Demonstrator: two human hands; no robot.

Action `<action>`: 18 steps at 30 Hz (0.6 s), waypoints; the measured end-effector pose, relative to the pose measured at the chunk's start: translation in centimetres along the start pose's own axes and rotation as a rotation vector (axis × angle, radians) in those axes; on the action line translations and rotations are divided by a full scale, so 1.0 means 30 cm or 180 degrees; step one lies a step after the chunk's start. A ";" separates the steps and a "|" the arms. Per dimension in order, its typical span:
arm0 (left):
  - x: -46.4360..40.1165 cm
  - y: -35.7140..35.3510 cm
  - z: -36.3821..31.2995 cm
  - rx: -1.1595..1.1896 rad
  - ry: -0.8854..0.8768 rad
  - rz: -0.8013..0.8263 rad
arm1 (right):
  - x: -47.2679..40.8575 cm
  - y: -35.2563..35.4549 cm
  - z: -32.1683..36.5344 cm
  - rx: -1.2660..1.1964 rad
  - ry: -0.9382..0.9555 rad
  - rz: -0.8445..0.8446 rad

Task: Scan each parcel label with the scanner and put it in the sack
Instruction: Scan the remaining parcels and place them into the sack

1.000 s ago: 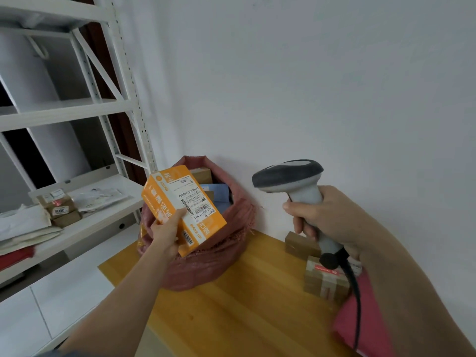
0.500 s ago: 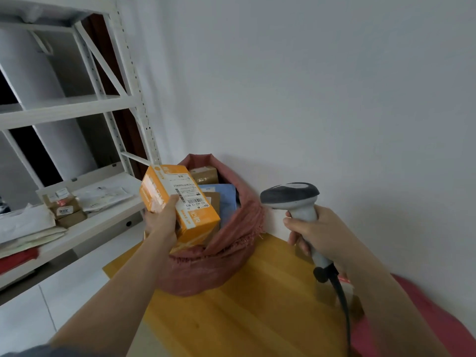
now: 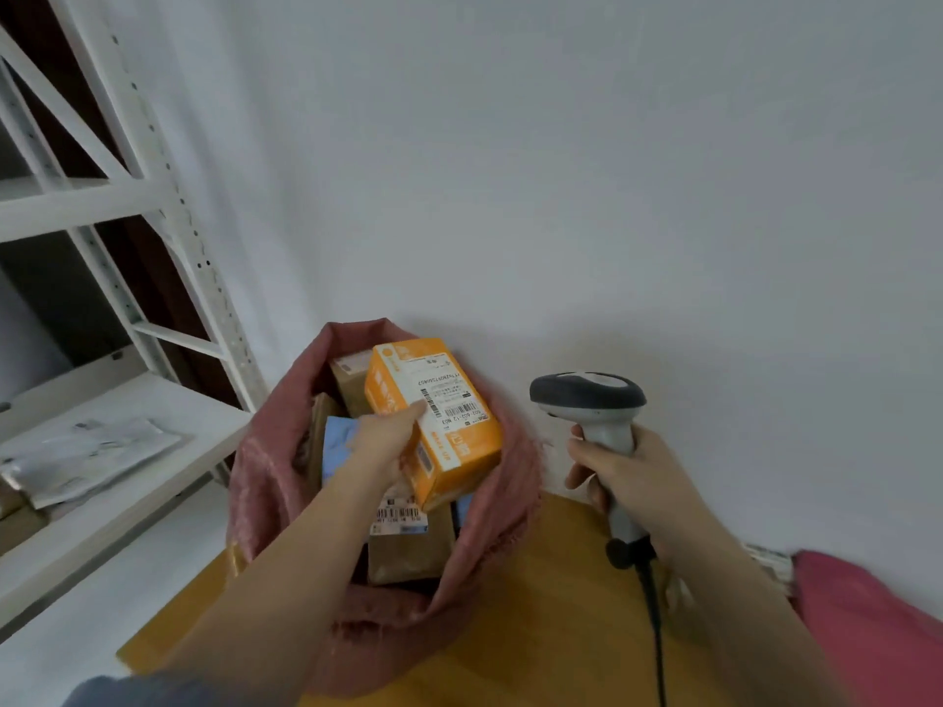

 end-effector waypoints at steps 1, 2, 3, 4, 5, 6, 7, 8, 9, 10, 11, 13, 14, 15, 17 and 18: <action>-0.023 -0.022 -0.004 -0.0160 -0.0052 -0.0029 | -0.010 -0.005 -0.007 0.0024 -0.0029 -0.0044; -0.041 -0.042 -0.007 -0.0354 -0.0114 -0.0066 | -0.016 -0.008 -0.015 0.0053 -0.0067 -0.0084; -0.054 -0.063 -0.009 -0.0540 -0.0176 -0.0087 | -0.022 -0.009 -0.023 0.0081 -0.0109 -0.0120; -0.066 -0.085 -0.006 -0.0665 -0.0206 -0.0081 | -0.026 -0.006 -0.030 0.0102 -0.0148 -0.0152; -0.077 -0.111 0.002 -0.0712 -0.0205 -0.0037 | -0.031 -0.001 -0.035 0.0118 -0.0177 -0.0177; -0.080 -0.136 0.013 -0.0730 -0.0166 0.0009 | -0.035 0.008 -0.039 0.0146 -0.0193 -0.0198; -0.082 -0.159 0.024 -0.0782 -0.0130 0.0024 | -0.040 0.018 -0.042 0.0189 -0.0197 -0.0220; -0.080 -0.177 0.034 -0.0890 -0.0106 0.0007 | -0.043 0.030 -0.046 0.0233 -0.0196 -0.0246; -0.074 -0.192 0.042 -0.1050 -0.0102 -0.0038 | -0.046 0.043 -0.052 0.0263 -0.0199 -0.0277; -0.064 -0.201 0.047 -0.1230 -0.0121 -0.0113 | -0.048 0.056 -0.059 0.0272 -0.0209 -0.0304; -0.053 -0.207 0.047 -0.1392 -0.0171 -0.0201 | -0.047 0.068 -0.066 0.0269 -0.0217 -0.0322; -0.028 -0.219 0.035 -0.1578 -0.0331 -0.0318 | -0.045 0.093 -0.077 0.0246 -0.0225 -0.0343; -0.018 -0.226 0.027 -0.1625 -0.0417 -0.0340 | -0.044 0.104 -0.083 0.0229 -0.0227 -0.0353; -0.010 -0.233 0.022 -0.1669 -0.0483 -0.0347 | -0.045 0.117 -0.089 0.0210 -0.0228 -0.0365; 0.012 -0.245 0.011 -0.1736 -0.0582 -0.0374 | -0.046 0.145 -0.099 0.0162 -0.0221 -0.0392; 0.030 -0.253 0.002 -0.1744 -0.0665 -0.0408 | -0.046 0.160 -0.104 0.0134 -0.0214 -0.0401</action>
Point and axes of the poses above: each hand's wrist, its own x-axis away from the middle knuckle, its own y-axis out of the back of the hand, z = x × y, the point moved 8 cm from there along -x, towards the middle knuckle, and after that the axes turned 9 degrees about x, right-handed, at the moved point
